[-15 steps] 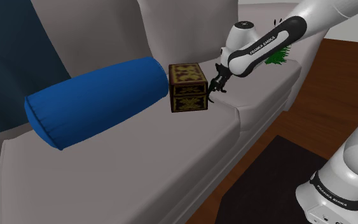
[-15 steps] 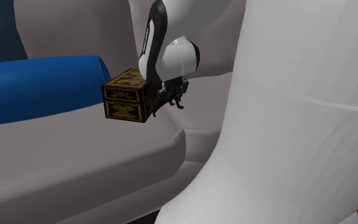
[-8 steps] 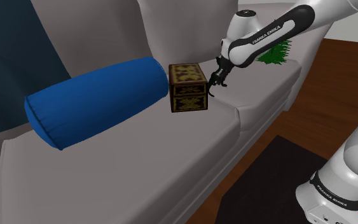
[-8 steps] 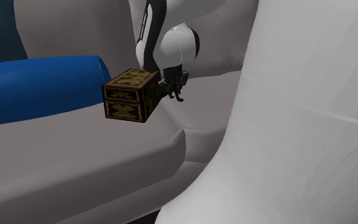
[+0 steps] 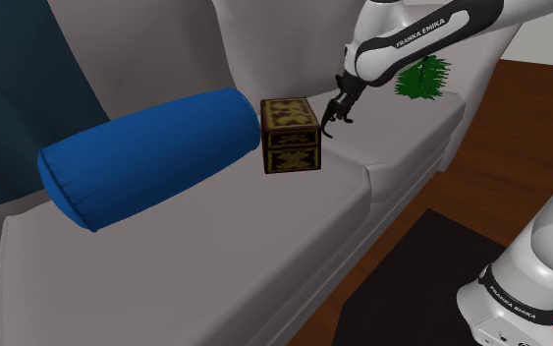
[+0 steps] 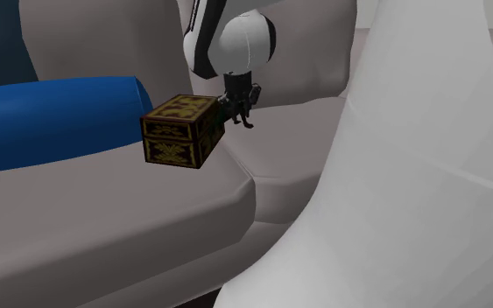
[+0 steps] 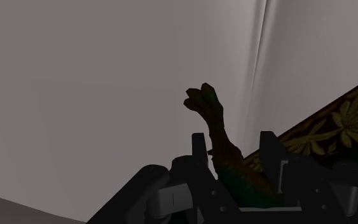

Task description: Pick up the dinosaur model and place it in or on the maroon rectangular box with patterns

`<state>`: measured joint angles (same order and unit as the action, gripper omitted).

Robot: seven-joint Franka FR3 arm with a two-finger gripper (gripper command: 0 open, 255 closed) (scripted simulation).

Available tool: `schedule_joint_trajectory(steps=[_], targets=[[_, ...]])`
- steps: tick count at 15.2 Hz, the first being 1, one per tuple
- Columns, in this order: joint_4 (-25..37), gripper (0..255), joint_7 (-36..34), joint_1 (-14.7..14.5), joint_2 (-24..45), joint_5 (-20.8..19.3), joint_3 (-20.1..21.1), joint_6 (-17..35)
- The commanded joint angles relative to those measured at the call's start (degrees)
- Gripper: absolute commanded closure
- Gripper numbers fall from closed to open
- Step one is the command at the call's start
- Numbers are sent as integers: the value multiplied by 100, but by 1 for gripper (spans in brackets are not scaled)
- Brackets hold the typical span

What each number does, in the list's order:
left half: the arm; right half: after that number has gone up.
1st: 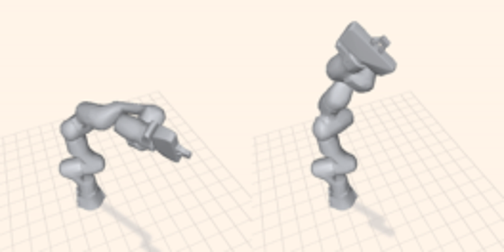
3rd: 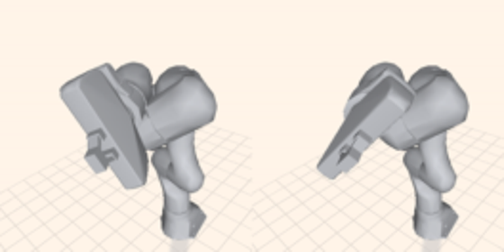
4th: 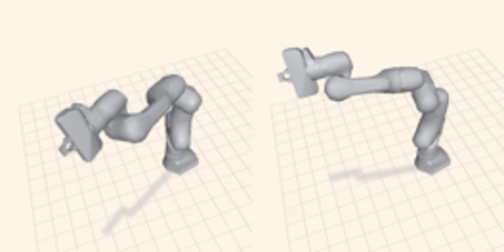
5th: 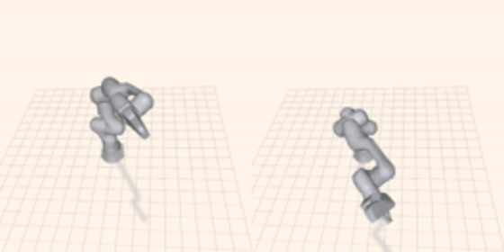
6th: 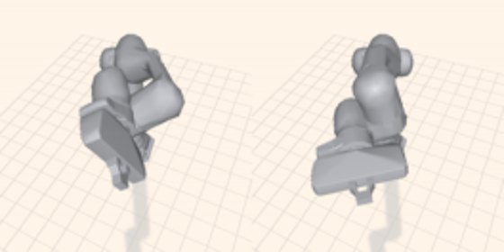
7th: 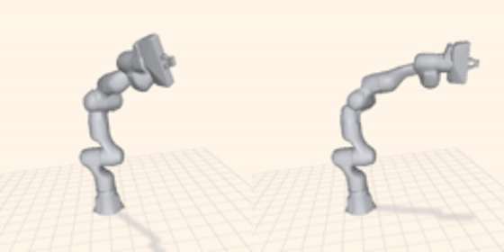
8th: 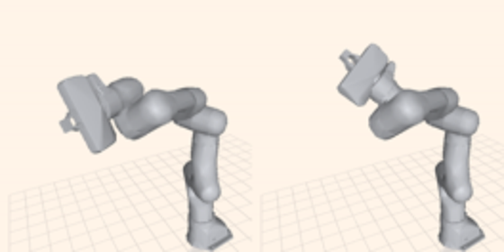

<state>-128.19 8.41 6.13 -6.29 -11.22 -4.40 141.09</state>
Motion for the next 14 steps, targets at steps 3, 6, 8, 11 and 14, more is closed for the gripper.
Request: schedule_joint_trajectory(steps=[3, 6, 8, 11, 14], targets=[[194, 255, 48, -16, -114, 45, 11, -307], [349, 255, 90, -25, -190, 77, 15, -536], [458, 255, 116, -31, -235, 97, 18, -688], [630, 255, 154, -39, -292, 125, 22, -917], [814, 255, 191, -46, -338, 150, 26, -1145]])
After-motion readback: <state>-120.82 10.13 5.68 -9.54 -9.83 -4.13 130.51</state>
